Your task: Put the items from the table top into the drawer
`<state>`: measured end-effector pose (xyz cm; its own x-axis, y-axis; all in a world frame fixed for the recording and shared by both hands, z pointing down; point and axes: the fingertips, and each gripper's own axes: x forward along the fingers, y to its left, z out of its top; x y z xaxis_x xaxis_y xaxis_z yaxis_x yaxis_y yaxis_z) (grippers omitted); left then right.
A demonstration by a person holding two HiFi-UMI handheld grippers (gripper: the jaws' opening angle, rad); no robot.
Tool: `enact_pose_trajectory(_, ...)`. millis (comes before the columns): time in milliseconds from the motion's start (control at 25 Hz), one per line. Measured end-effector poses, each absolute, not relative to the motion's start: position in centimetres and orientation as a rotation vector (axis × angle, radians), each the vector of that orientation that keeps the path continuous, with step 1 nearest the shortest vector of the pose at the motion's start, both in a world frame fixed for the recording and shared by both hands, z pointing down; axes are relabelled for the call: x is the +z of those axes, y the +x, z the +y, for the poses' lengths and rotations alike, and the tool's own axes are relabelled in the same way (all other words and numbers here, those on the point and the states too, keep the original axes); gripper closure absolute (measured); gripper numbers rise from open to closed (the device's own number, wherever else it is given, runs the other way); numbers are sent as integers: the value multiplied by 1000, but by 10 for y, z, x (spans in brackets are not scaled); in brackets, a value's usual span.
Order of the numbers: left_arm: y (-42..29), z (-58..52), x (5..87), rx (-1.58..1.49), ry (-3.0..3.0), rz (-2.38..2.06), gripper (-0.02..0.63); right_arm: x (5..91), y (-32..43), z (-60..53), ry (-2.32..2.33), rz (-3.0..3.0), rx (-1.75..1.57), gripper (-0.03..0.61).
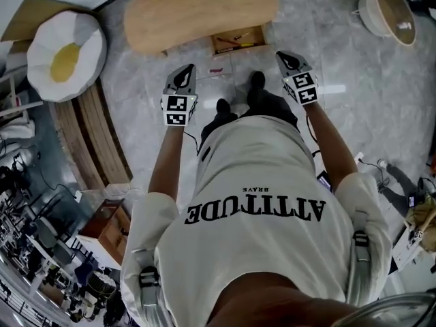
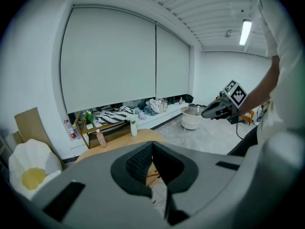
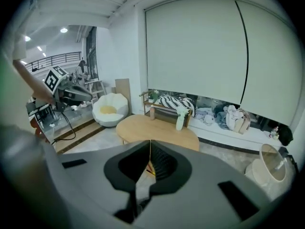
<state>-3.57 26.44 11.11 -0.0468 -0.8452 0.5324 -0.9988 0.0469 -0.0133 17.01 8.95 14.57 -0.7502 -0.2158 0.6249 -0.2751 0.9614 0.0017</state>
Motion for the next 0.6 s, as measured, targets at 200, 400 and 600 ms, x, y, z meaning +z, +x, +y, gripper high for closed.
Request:
enact_pose_trajectory(200, -50, 307, 94, 472, 1902, -1992, 592, 119, 170, 139, 432, -2470, 73, 558)
enact_pose_trajectory(400, -52, 343, 81, 433, 1933, -2003, 592, 90, 185, 183, 530, -2502, 52, 558)
enact_pose_trajectory(600, -63, 355, 60, 383, 1998, -2025, 592, 74, 196, 202, 620, -2505, 37, 558)
